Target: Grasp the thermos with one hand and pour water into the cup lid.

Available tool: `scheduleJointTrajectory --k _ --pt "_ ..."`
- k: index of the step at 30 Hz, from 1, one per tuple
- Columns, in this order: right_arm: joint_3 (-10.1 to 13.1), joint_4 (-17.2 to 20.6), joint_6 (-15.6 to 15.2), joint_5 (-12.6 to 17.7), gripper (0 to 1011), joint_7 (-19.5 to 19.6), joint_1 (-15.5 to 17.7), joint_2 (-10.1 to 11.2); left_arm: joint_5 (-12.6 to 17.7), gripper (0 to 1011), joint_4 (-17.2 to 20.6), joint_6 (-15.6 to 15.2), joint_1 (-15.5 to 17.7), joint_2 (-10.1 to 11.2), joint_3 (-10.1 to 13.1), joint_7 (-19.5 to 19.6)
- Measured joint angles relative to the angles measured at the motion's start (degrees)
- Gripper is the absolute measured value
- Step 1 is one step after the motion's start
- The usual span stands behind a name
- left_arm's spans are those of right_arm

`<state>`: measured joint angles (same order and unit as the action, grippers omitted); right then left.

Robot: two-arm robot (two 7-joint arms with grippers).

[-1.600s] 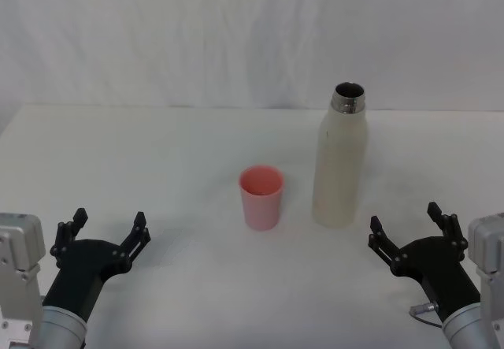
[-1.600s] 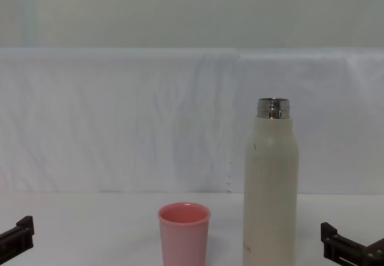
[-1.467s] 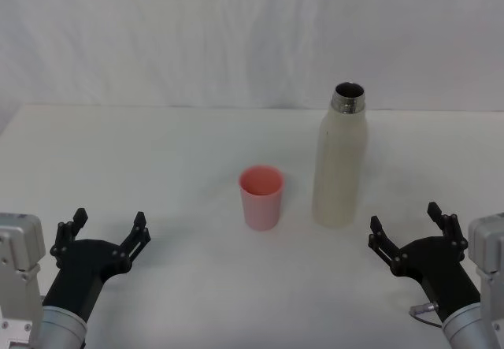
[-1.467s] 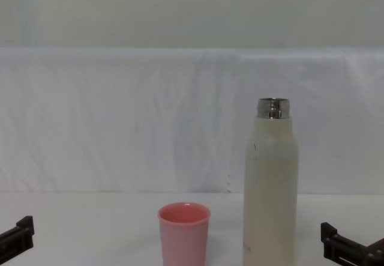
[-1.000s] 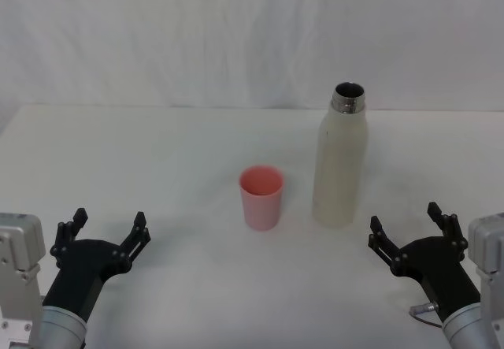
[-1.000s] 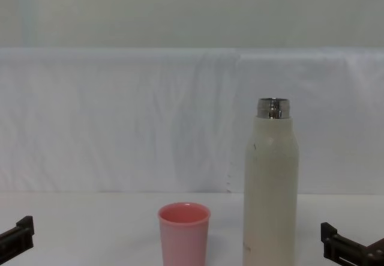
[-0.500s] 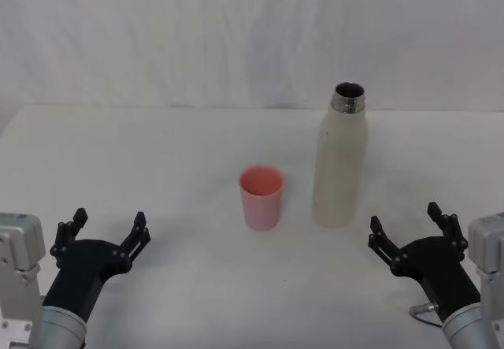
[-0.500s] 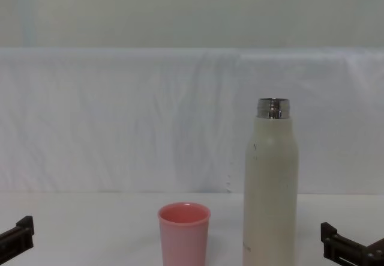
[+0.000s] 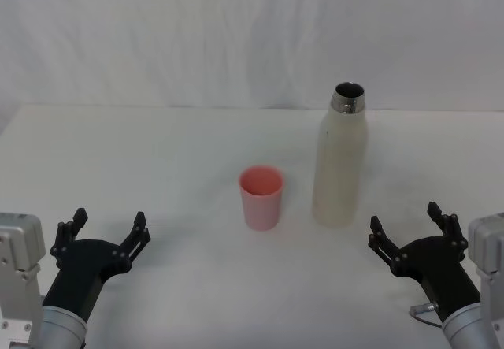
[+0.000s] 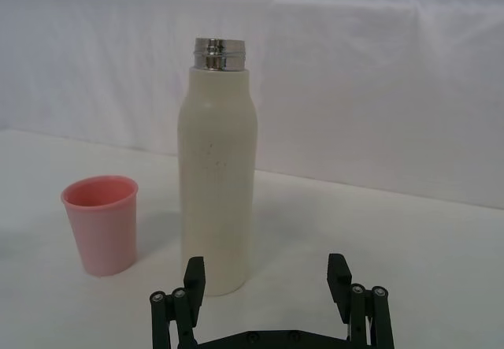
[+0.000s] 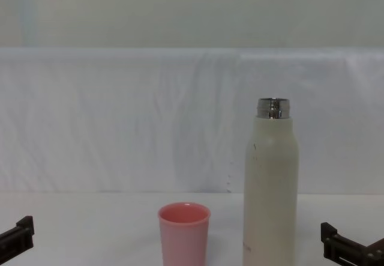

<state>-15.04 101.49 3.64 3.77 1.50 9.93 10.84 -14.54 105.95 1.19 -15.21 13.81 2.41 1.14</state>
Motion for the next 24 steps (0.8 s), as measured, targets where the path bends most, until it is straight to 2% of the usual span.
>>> scheduleJointTrajectory --k 16,20,24 --pt "0.0 0.0 0.0 0.0 1001 0.0 0.0 0.0 0.0 1001 0.0 0.0 0.0 0.0 0.0 0.0" --pt "0.7 0.8 -0.2 0.4 1001 -1.3 0.1 -0.1 0.0 1001 0.0 0.0 0.0 0.0 0.0 0.0" --pt "1.8 1.8 -0.5 2.1 1001 -3.9 0.3 -0.1 0.0 1001 0.0 0.0 0.0 0.0 0.0 0.0"
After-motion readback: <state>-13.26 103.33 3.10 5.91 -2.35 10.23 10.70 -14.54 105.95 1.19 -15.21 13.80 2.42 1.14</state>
